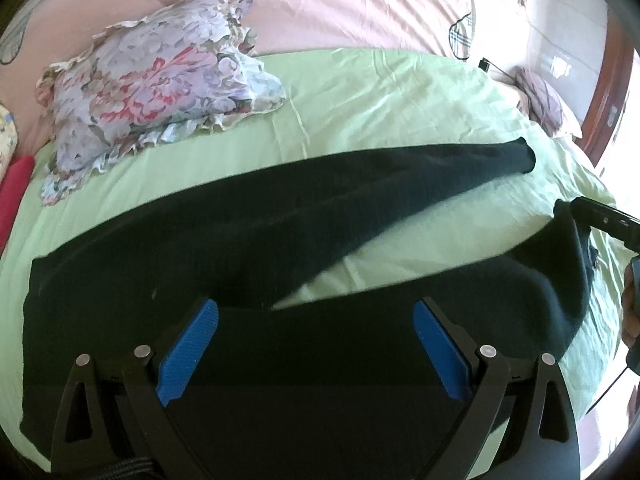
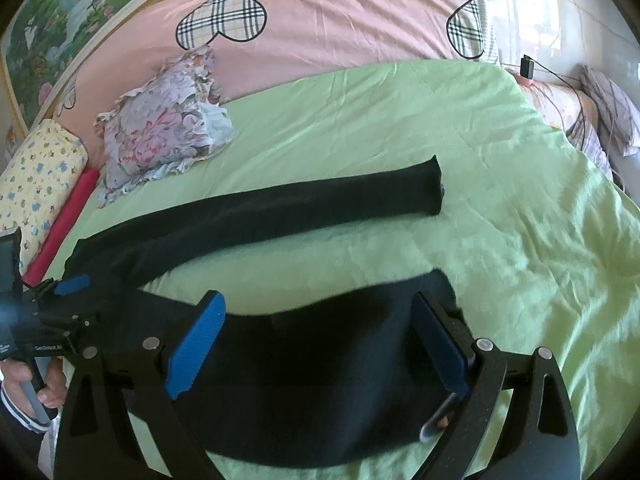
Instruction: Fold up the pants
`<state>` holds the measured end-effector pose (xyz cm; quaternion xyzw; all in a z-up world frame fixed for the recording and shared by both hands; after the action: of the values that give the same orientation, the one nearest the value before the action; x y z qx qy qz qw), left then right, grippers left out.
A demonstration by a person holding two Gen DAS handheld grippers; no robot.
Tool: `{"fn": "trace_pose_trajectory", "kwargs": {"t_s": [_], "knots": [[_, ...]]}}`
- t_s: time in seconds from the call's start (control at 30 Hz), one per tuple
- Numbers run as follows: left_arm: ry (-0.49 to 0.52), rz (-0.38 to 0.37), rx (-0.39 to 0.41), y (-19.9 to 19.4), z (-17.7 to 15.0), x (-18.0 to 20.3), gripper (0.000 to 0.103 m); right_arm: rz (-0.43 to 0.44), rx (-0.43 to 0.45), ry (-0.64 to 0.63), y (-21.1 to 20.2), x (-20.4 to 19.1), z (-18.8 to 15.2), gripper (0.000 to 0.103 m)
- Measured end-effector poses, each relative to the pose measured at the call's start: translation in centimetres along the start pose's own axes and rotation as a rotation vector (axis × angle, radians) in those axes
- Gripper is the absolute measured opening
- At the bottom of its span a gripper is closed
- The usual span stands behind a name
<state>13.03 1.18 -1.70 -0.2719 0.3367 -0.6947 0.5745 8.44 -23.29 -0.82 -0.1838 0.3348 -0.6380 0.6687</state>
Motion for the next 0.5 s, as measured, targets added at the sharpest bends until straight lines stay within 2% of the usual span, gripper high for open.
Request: {"fn": "trace_pose_trajectory", "kwargs": {"t_s": [0.37, 0.5], "knots": [[0.09, -0.026, 0.002, 3.7, 5.4, -1.0, 0.098, -0.044, -0.031, -0.003, 3.0, 3.1, 4.4, 0.094], [0.145, -0.074, -0.024, 5.9, 7.6, -1.2, 0.098, -0.044, -0.043, 0.03, 4.4, 5.3, 6.5, 0.094]]}}
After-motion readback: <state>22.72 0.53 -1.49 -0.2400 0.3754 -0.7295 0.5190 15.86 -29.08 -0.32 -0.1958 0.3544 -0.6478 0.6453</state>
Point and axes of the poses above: each gripper's, at about its wrist camera, not at the fingertips, and y roughly the way its jaws point, x to its right, z to its top, the point moved 4 cm from there along y, roughly the way its jaws point, and after that the axes turned 1 degree about z, right-handed, at the moved point
